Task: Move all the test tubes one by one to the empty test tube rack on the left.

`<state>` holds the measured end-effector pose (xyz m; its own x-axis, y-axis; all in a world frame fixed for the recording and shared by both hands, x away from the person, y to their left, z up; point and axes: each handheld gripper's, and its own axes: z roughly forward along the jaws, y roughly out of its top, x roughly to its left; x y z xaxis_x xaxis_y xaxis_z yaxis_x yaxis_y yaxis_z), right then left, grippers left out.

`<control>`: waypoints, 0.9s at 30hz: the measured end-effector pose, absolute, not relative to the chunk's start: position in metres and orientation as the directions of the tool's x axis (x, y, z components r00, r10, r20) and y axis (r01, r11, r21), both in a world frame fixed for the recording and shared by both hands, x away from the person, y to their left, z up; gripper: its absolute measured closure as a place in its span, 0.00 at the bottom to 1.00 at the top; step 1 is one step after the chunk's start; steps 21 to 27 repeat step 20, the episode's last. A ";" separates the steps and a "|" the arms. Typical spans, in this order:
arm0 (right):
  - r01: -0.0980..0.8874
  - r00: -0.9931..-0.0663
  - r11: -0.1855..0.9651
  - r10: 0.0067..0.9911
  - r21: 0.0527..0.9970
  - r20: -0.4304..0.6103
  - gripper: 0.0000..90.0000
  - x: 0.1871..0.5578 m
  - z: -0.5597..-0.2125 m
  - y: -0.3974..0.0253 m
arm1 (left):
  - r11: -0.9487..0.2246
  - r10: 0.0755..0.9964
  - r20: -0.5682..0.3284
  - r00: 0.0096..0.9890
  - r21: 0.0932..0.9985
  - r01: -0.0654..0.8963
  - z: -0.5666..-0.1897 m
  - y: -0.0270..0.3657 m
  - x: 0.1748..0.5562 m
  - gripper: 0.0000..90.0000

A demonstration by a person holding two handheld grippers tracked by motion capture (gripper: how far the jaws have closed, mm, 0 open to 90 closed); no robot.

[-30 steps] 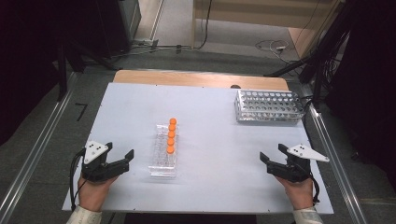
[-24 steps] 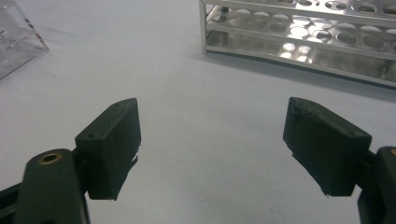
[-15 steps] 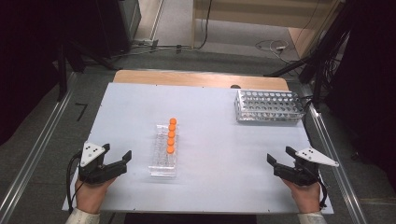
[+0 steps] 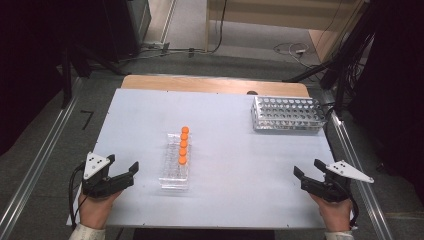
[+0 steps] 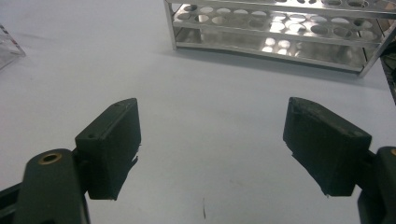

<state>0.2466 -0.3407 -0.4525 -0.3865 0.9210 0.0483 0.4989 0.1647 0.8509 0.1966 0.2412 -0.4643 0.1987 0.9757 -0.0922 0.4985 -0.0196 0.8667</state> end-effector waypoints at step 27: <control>0.540 -0.254 0.104 0.966 0.835 0.045 0.18 0.243 -0.464 -0.380 | 0.016 0.987 -0.098 0.128 0.851 0.525 -0.477 0.260 0.194 0.20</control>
